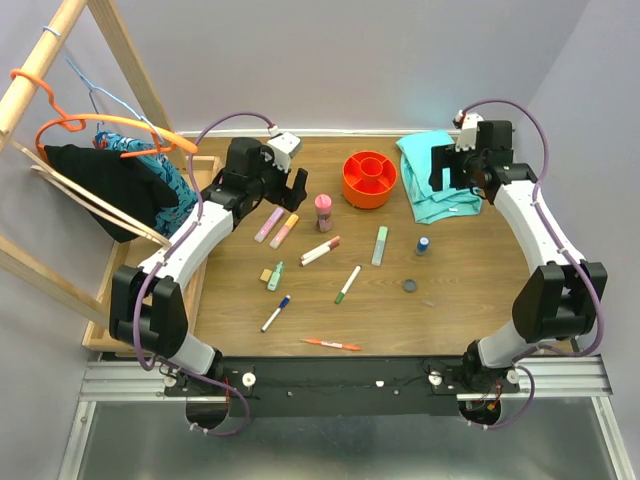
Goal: Sort the stationery into containers
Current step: Pick up the stationery from the center of the board.
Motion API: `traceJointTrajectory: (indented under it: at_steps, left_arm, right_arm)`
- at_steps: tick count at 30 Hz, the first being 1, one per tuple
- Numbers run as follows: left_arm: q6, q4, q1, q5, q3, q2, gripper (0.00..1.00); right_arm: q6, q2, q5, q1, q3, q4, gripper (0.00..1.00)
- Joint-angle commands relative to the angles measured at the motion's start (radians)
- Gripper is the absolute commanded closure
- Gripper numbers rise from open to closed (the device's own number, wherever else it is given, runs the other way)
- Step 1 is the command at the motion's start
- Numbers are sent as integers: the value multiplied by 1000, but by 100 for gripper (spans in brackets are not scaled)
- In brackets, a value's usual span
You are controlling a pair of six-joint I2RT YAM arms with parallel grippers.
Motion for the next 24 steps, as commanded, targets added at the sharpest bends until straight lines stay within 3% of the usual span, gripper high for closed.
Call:
traceJointTrajectory:
  at_steps: [1, 4, 5, 6, 8, 14, 20, 24]
  left_arm:
    - [31, -67, -5, -7, 39, -7, 1]
    - [75, -117, -5, -62, 59, -19, 1]
    - [82, -130, -5, -82, 68, -19, 1]
    - [89, -145, -5, -98, 85, -18, 1]
    - [88, -168, -3, -138, 96, -22, 1]
    - [53, -173, 18, -106, 37, -91, 1]
    - [45, -200, 26, -69, -27, -165, 1]
    - [29, -208, 26, -79, -61, -202, 1]
  right_arm:
    - [14, 30, -49, 0, 8, 26, 0]
    - [-65, 48, -242, 0, 52, 37, 0]
    - [-107, 68, -402, -2, 72, 25, 0]
    - [-198, 82, -489, 0, 121, -22, 0]
    - [-224, 132, -626, 12, 166, -35, 0]
    - [-374, 329, -703, 140, 423, -160, 0]
    - [-545, 481, -674, 268, 575, -245, 3]
    - [-662, 570, -675, 328, 704, -395, 4]
